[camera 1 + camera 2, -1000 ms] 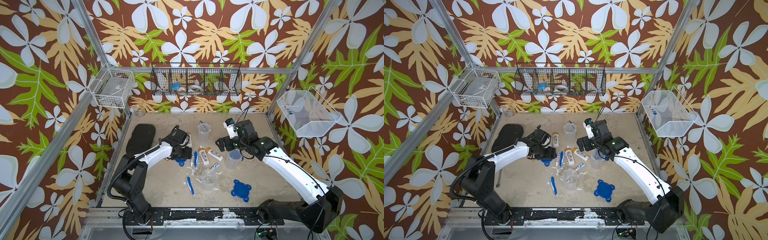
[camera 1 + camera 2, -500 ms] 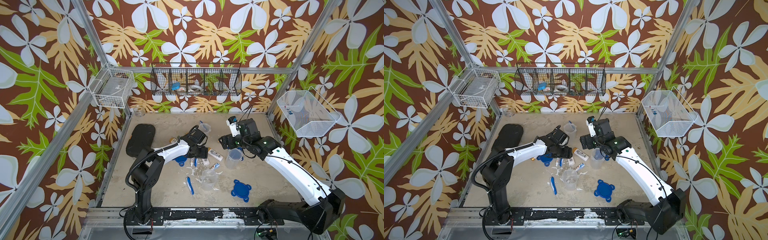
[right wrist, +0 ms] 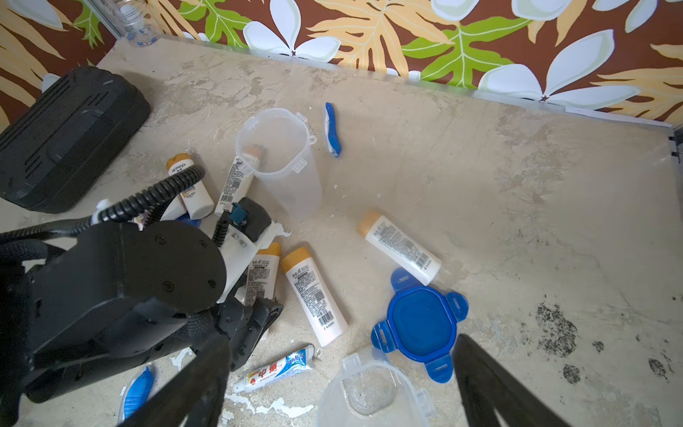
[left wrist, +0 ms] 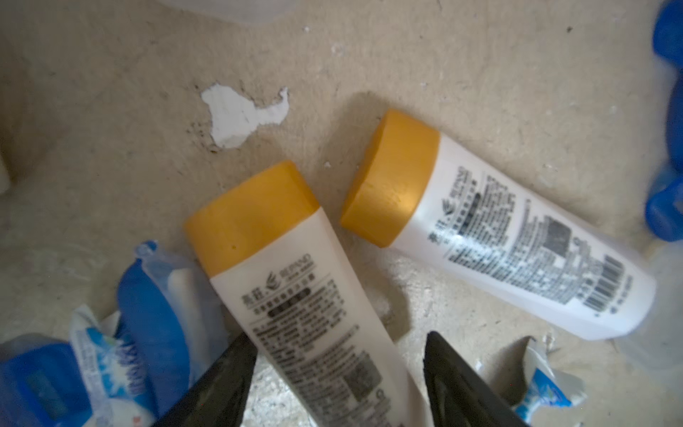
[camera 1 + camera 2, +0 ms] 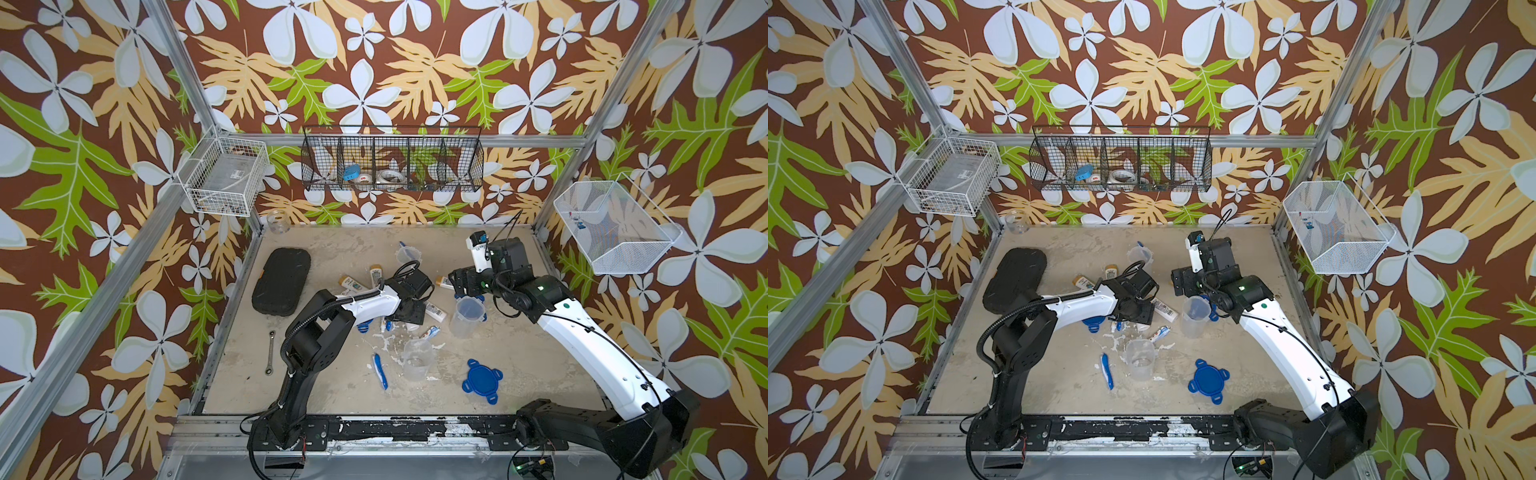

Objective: Pack away toiletry kits
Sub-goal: Pick up the toiletry item from the center of the board.

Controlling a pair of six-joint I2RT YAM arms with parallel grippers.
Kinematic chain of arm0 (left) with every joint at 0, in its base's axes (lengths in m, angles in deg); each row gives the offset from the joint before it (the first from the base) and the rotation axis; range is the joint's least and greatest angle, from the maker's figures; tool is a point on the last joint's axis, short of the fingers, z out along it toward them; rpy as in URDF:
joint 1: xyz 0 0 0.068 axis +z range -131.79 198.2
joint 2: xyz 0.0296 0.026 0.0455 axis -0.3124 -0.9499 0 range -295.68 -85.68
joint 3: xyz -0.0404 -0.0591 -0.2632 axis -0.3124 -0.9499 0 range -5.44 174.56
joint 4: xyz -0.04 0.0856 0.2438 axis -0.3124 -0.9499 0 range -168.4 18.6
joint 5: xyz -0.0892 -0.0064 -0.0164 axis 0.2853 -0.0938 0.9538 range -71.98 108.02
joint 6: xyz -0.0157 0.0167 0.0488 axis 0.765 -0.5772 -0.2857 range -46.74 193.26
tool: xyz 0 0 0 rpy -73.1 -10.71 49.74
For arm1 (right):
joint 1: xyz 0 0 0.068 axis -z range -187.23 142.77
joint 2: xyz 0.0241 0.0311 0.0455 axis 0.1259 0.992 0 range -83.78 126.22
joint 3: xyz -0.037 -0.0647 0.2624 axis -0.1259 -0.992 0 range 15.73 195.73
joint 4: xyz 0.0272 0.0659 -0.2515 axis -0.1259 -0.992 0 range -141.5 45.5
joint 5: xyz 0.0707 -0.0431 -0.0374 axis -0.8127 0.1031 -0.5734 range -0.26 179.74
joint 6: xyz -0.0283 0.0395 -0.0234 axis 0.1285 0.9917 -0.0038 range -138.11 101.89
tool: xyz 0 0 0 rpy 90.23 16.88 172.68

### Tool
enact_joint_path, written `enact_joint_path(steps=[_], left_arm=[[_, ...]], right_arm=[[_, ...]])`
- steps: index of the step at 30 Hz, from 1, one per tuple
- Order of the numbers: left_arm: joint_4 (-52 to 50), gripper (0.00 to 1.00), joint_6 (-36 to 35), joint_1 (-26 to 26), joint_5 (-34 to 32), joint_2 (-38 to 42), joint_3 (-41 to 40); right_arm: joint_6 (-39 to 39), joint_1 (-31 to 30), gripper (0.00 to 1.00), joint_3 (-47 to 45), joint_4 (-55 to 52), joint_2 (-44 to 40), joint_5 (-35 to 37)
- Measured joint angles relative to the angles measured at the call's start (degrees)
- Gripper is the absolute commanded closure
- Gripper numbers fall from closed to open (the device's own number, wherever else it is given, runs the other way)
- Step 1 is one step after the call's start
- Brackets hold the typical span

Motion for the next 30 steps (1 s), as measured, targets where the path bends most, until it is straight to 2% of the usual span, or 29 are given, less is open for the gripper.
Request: enact_joint_path(steps=[4, 7, 12, 18, 22, 24, 30], left_arm=[[2.1, 0.40, -0.5, 0.0, -3.0, 1.3, -2.9], [2.3, 0.42, -0.7, 0.0, -5.8, 3.0, -6.1], [2.7, 0.57, -0.9, 0.0, -7.9, 3.2, -7.3], [4.0, 0.81, -0.9, 0.0, -8.5, 4.5, -8.1], [-0.2, 1.00, -2.7, 0.3, -6.7, 8.1, -9.4], [-0.3, 1.00, -3.0, 1.2, -5.0, 11.5, -10.8], [5.1, 1.00, -6.1, 5.4, 2.5, 28.3, -18.2]], right_arm=[[0.0, 0.1, 0.07, 0.1, 0.0, -0.6, 0.8], [-0.2, 0.2, 0.07, 0.5, -0.2, -0.7, 0.9], [-0.1, 0.2, 0.08, 0.4, -0.5, -1.0, 1.0], [0.0, 0.2, 0.08, 0.5, -2.5, -1.6, 0.9], [0.5, 0.2, 0.08, 0.9, -3.5, -2.6, -0.5], [1.2, 0.2, 0.09, 1.5, -4.3, -2.9, -2.2], [3.1, 0.2, 0.10, 2.4, -5.2, -2.1, -12.0]])
